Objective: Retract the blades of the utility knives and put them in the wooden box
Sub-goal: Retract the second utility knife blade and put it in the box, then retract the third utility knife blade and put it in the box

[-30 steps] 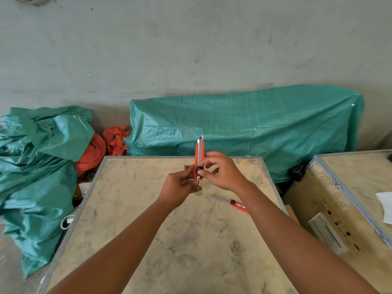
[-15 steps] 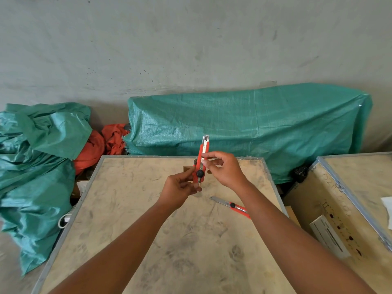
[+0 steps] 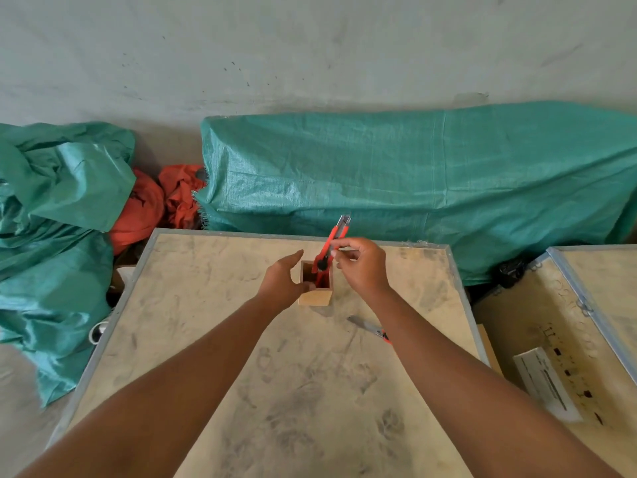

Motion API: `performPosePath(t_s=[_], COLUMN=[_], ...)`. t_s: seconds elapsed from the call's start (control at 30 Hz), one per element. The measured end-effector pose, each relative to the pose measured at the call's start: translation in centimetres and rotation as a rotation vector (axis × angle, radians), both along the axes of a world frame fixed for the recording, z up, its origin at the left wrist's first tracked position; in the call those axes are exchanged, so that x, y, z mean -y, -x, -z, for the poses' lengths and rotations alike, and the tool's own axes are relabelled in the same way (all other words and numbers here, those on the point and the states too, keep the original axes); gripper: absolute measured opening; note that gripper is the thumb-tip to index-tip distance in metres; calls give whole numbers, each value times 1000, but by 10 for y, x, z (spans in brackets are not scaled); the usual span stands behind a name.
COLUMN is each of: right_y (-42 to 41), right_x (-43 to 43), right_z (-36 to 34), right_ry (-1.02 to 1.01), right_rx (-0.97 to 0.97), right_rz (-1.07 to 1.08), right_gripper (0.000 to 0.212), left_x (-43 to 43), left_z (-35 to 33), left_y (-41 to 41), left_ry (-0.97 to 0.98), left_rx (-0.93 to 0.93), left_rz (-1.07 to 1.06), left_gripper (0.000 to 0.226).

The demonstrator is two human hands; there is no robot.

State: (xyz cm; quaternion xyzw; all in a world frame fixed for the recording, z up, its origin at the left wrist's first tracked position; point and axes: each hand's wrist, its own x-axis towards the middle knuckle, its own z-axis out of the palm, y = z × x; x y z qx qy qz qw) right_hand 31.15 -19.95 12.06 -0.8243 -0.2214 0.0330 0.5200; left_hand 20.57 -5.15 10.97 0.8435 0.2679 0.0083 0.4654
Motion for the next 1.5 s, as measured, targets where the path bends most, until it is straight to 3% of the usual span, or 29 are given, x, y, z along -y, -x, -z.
performPosePath(t_s=[0.13, 0.23, 0.37, 0.97, 1.17, 1.5], right_y=[-5, -8, -12, -14, -8, -12], right_x=[-13, -20, -28, -5, 48, 144], right_z=[33, 54, 69, 69, 63, 90], right_ry=[100, 159, 213, 159, 173, 400], right_rx=[105, 146, 138, 199, 205, -165], right_rz=[4, -45, -100, -79, -61, -185], right_gripper=[19, 20, 26, 25, 20, 22], left_x=[-3, -3, -8, 12, 49, 154], left_z=[27, 45, 61, 43, 40, 84], left_y=[-21, -30, -31, -19, 14, 33], left_ry=[7, 42, 21, 150, 39, 83], left_rx=[-141, -155, -131, -70, 112, 79], left_rz=[30, 53, 52, -124, -255, -162], left_gripper=[96, 85, 63, 74, 61, 38])
